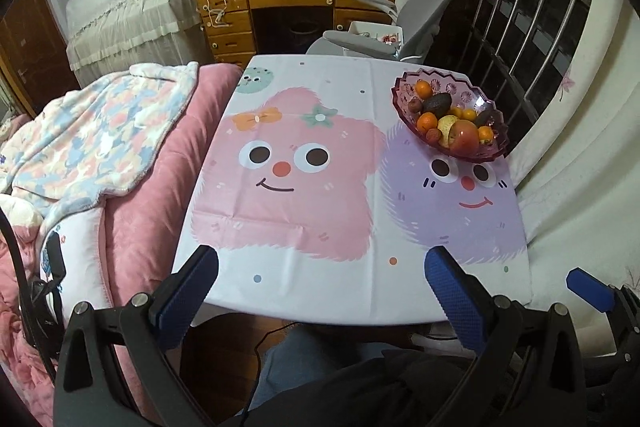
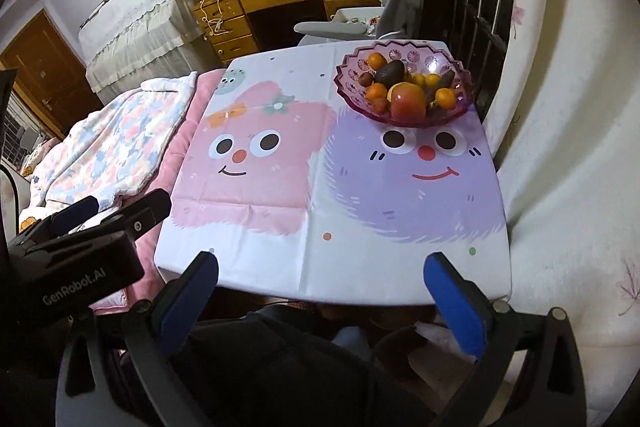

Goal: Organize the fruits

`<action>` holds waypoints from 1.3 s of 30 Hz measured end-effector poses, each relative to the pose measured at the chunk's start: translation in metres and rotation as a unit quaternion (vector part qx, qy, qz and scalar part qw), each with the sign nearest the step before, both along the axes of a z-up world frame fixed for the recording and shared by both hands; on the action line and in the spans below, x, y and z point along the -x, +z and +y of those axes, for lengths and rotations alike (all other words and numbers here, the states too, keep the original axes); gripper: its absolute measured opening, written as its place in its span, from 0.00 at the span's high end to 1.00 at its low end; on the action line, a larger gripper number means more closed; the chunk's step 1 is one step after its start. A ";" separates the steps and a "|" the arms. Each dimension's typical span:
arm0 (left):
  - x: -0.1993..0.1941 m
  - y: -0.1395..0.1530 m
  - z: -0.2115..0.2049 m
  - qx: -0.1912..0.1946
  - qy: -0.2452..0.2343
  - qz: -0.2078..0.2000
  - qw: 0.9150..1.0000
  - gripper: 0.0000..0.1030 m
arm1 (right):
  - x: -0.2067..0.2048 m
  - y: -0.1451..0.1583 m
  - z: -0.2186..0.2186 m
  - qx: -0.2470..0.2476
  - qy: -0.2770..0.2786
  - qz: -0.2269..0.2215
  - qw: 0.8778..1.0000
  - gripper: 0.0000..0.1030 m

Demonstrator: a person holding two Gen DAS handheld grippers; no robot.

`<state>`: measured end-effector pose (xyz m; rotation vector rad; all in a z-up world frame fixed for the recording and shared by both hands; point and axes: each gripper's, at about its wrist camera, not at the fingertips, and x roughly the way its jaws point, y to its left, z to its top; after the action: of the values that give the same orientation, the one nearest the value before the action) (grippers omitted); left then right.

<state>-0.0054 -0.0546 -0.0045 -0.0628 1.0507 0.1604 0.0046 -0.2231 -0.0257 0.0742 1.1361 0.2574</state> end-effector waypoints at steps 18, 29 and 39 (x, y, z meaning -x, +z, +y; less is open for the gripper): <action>-0.018 0.007 -0.030 -0.020 -0.028 -0.021 0.999 0.00 | -0.014 0.002 -0.016 0.011 0.001 -0.007 1.000 0.00; -0.019 0.002 -0.032 -0.016 -0.025 -0.014 0.999 0.00 | -0.017 -0.002 -0.019 0.011 0.005 -0.002 1.000 0.00; -0.020 0.002 -0.031 -0.017 -0.026 -0.014 0.999 0.00 | -0.016 -0.005 -0.022 0.006 0.007 -0.005 1.000 0.00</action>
<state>0.0142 -0.0860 -0.0021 -0.0073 1.0209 0.1289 0.0211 -0.2449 -0.0310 0.0532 1.1290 0.2632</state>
